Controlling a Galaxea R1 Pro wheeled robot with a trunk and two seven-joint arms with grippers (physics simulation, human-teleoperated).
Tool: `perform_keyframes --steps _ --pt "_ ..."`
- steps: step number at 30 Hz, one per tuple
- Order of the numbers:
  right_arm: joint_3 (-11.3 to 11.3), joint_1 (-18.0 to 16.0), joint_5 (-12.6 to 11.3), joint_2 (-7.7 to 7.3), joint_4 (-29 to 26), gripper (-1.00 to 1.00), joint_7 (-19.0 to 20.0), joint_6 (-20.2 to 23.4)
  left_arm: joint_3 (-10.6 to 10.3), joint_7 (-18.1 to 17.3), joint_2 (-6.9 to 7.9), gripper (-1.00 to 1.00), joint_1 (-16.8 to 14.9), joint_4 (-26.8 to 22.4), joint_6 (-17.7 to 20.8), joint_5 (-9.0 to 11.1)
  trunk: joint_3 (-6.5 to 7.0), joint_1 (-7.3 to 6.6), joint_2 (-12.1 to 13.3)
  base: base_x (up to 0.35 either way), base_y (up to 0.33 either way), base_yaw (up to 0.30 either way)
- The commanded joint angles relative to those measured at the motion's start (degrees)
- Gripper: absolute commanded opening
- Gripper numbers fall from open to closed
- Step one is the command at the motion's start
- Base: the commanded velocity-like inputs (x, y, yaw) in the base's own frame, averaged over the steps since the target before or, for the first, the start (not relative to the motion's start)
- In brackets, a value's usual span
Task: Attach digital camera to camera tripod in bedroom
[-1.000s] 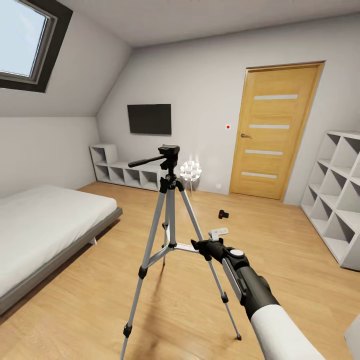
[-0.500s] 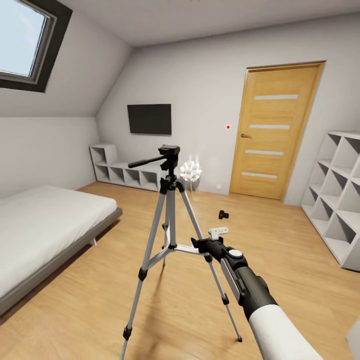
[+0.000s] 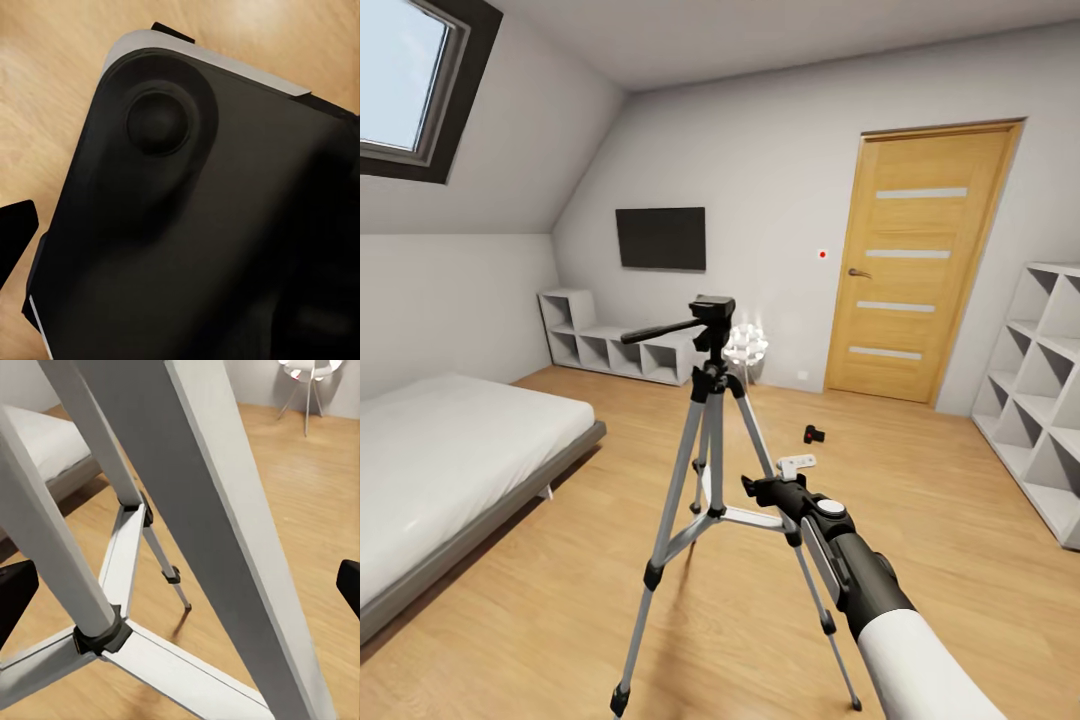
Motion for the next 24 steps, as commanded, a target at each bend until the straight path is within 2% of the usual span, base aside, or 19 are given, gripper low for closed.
perform_keyframes --steps 1,9,15,18,24 --pt "-0.02 -0.02 -0.08 0.03 -0.08 1.0 0.2 0.34 0.44 0.0 -0.03 1.0 0.01 -0.06 -0.08 0.02 -0.05 0.01 -0.03 0.026 0.016 0.0" --pt "0.02 -0.02 -0.03 0.06 0.51 1.0 0.25 0.34 0.44 0.04 -0.03 1.0 0.01 -0.06 -0.08 0.07 -0.05 0.01 -0.03 0.01 0.006 0.0" --pt "-0.05 -0.02 1.91 -0.04 1.08 1.0 -0.21 0.11 0.44 0.04 -0.03 1.0 0.01 -0.06 -0.08 0.08 -0.05 0.01 -0.03 0.0 0.0 0.0" --pt "-0.06 -0.02 2.07 -0.07 1.12 1.0 -0.34 -0.03 0.44 0.03 -0.03 1.0 0.01 -0.06 -0.08 0.08 -0.05 0.01 -0.03 0.009 0.0 0.0" --pt "-0.08 -0.02 2.17 -0.03 1.23 1.0 -1.93 -1.31 0.44 -0.03 -0.03 1.0 0.01 -0.06 -0.08 0.02 -0.05 0.01 -0.03 0.149 0.0 0.0"
